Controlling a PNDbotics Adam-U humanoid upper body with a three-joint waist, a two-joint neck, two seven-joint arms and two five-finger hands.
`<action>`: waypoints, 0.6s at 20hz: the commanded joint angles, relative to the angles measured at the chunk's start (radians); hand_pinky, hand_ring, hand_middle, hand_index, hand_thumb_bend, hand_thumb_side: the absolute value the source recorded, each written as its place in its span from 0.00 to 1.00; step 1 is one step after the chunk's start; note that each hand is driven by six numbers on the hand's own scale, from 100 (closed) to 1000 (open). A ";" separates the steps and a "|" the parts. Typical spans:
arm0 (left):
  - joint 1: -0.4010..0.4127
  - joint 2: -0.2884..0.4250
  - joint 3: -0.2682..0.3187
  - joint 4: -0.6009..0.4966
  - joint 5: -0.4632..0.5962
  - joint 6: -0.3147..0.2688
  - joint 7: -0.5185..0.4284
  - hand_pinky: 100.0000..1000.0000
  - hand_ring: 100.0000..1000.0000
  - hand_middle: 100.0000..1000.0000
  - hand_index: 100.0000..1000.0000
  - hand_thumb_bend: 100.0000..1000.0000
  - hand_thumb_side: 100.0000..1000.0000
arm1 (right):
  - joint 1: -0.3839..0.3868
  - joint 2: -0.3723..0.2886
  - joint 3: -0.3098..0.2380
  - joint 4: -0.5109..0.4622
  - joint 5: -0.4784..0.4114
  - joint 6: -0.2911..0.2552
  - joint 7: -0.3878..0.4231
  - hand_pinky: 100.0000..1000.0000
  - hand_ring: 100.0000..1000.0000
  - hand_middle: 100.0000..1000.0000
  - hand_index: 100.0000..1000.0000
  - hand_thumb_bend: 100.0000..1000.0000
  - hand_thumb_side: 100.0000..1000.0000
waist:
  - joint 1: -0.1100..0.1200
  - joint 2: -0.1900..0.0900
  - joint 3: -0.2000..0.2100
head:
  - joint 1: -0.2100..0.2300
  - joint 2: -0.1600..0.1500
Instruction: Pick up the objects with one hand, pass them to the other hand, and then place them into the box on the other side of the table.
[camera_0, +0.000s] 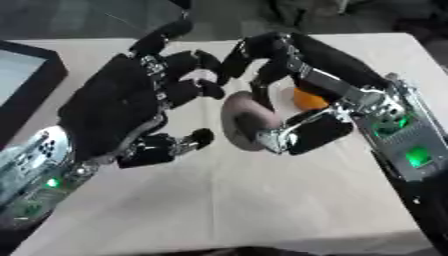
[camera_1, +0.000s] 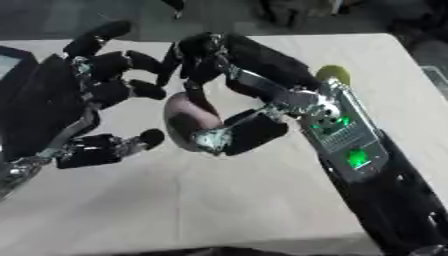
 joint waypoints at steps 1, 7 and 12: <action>-0.010 0.007 0.001 -0.008 -0.023 -0.007 -0.020 0.97 0.06 0.82 0.81 0.89 0.00 | -0.019 -0.002 0.000 -0.012 -0.013 -0.003 0.004 0.60 0.70 0.74 0.39 0.00 0.19 | 0.001 -0.018 0.000 | -0.002 -0.003; -0.011 0.001 -0.001 -0.008 -0.035 -0.009 -0.021 0.97 0.08 0.83 0.84 0.90 0.00 | -0.020 0.001 0.001 -0.012 -0.017 -0.003 0.006 0.60 0.70 0.74 0.38 0.00 0.20 | 0.001 -0.017 -0.001 | -0.003 -0.003; -0.018 -0.010 -0.001 -0.008 -0.040 0.025 0.009 0.97 0.16 0.84 0.83 0.90 0.00 | -0.020 0.003 0.004 -0.012 -0.019 -0.003 0.010 0.60 0.70 0.74 0.38 0.00 0.19 | 0.001 -0.018 -0.002 | -0.005 -0.003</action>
